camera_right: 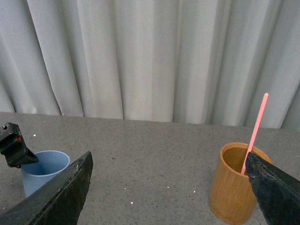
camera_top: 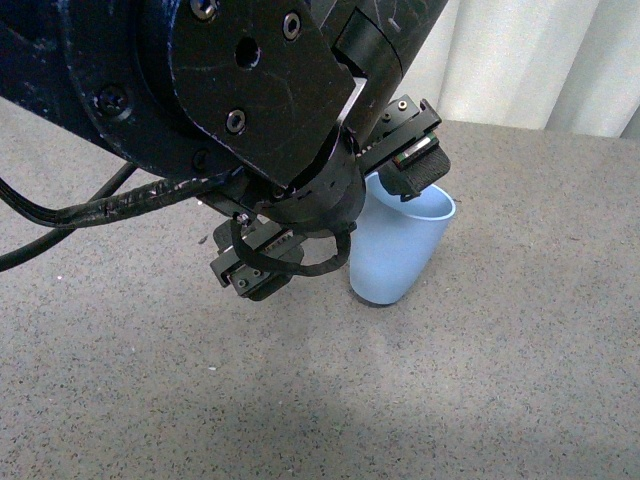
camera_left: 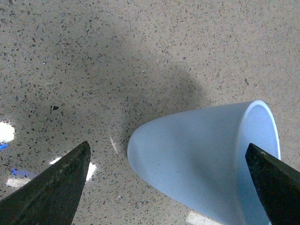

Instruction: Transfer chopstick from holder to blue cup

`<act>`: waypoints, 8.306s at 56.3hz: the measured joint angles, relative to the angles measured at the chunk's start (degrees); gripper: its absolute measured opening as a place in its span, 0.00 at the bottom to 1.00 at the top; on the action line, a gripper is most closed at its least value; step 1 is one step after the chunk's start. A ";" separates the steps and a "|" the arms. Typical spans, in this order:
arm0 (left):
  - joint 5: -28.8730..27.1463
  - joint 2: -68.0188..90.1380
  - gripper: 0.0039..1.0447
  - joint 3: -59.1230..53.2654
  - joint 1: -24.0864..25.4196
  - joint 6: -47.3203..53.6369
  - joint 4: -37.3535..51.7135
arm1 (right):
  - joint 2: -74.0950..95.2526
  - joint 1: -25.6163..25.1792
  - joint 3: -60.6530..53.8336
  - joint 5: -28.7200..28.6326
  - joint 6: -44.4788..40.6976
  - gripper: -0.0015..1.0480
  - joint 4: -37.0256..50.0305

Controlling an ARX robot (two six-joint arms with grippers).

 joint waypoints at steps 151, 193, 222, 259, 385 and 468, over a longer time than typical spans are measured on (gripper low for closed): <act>44.65 -106.68 0.76 -59.56 45.44 24.02 -13.31 | 0.17 0.37 0.02 1.18 0.61 0.91 -0.22; 44.61 -106.66 0.94 -59.54 45.44 22.93 -13.31 | 72.22 -20.55 27.06 0.83 -0.59 0.91 25.70; 44.59 -106.66 0.94 -59.54 45.44 22.93 -13.31 | 87.38 -26.60 39.76 1.29 8.24 0.91 18.58; 44.61 -106.66 0.94 -59.54 45.44 22.91 -13.31 | 97.24 -26.05 47.76 -0.20 7.56 0.91 19.08; 44.61 -106.66 0.94 -59.54 45.44 22.91 -13.31 | 106.86 -22.80 51.54 -1.77 9.18 0.04 23.78; 44.61 -106.66 0.94 -59.54 45.44 22.91 -13.31 | 84.21 14.34 43.50 6.32 17.64 0.03 35.67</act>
